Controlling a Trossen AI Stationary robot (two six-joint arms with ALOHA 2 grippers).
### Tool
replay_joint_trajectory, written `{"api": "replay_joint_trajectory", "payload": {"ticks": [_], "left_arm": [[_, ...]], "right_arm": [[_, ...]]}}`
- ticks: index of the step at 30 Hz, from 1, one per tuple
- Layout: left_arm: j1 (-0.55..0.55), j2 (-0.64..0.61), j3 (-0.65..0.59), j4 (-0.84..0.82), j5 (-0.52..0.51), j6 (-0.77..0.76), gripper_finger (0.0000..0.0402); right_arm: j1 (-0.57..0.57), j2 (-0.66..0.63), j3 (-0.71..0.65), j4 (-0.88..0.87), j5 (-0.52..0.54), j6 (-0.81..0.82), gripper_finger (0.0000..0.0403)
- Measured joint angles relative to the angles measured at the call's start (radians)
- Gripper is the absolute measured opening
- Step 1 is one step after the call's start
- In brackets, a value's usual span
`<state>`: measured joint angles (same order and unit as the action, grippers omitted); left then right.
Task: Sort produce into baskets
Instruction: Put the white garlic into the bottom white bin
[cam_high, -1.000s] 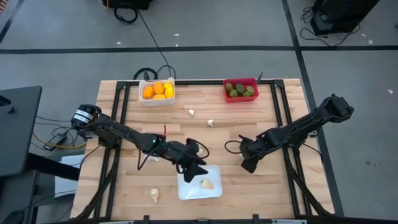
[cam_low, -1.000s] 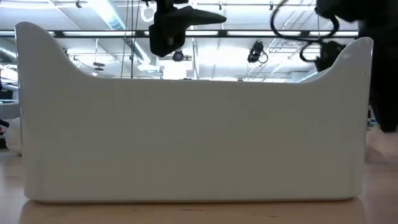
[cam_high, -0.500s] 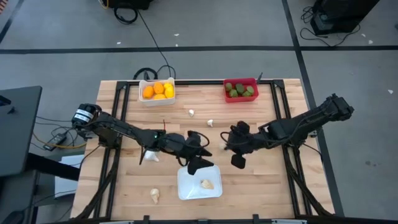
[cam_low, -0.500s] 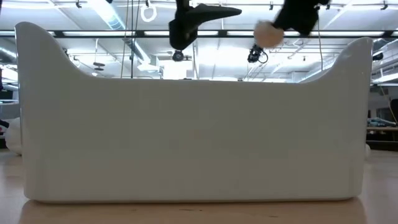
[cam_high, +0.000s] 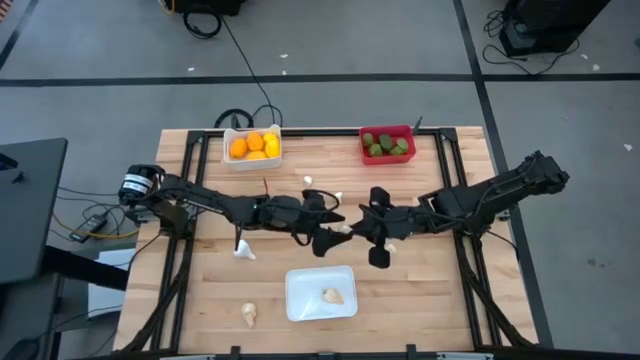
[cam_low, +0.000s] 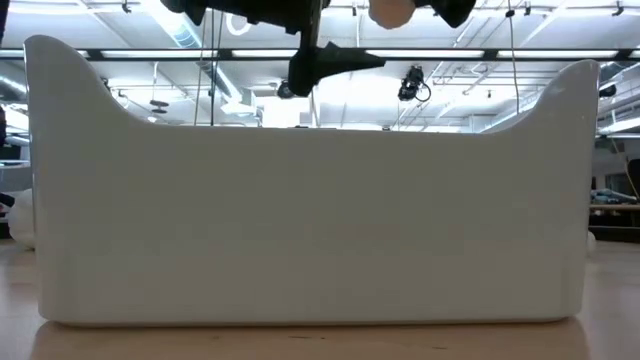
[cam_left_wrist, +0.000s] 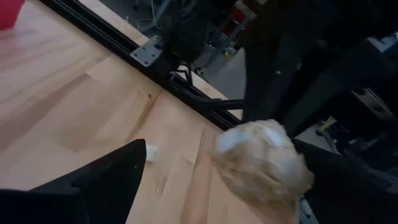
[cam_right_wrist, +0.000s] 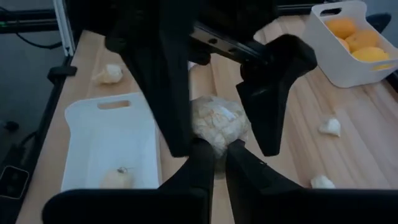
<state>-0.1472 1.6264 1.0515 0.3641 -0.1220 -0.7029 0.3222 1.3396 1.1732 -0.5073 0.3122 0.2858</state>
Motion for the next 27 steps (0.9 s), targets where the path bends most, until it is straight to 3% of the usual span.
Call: {"api": "replay_joint_trajectory", "payload": {"ticks": [8, 12, 20, 23, 27], "left_arm": [[-0.004, 0.0, 0.0, 0.019, 0.077, 0.126, 0.0382], [-0.005, 0.0, 0.0, 0.019, 0.082, 0.148, 0.0314], [0.024, 0.0, 0.0, 0.012, 0.135, 0.149, 0.0103], [0.047, 0.0, 0.0, 0.004, 0.264, 0.147, 0.0091], [0.034, -0.003, -0.001, -0.083, 0.435, 0.13, 0.0099]], "right_arm": [[-0.003, 0.0, 0.0, 0.008, -0.001, 0.017, 0.0044], [-0.003, 0.0, 0.0, 0.014, -0.039, 0.005, 0.0073], [-0.006, 0.0, 0.0, 0.007, -0.01, 0.025, 0.0142], [-0.01, 0.0, 0.0, -0.016, 0.024, 0.099, 0.0156], [-0.04, -0.002, -0.017, -0.197, 0.022, 0.416, 0.0163]]}}
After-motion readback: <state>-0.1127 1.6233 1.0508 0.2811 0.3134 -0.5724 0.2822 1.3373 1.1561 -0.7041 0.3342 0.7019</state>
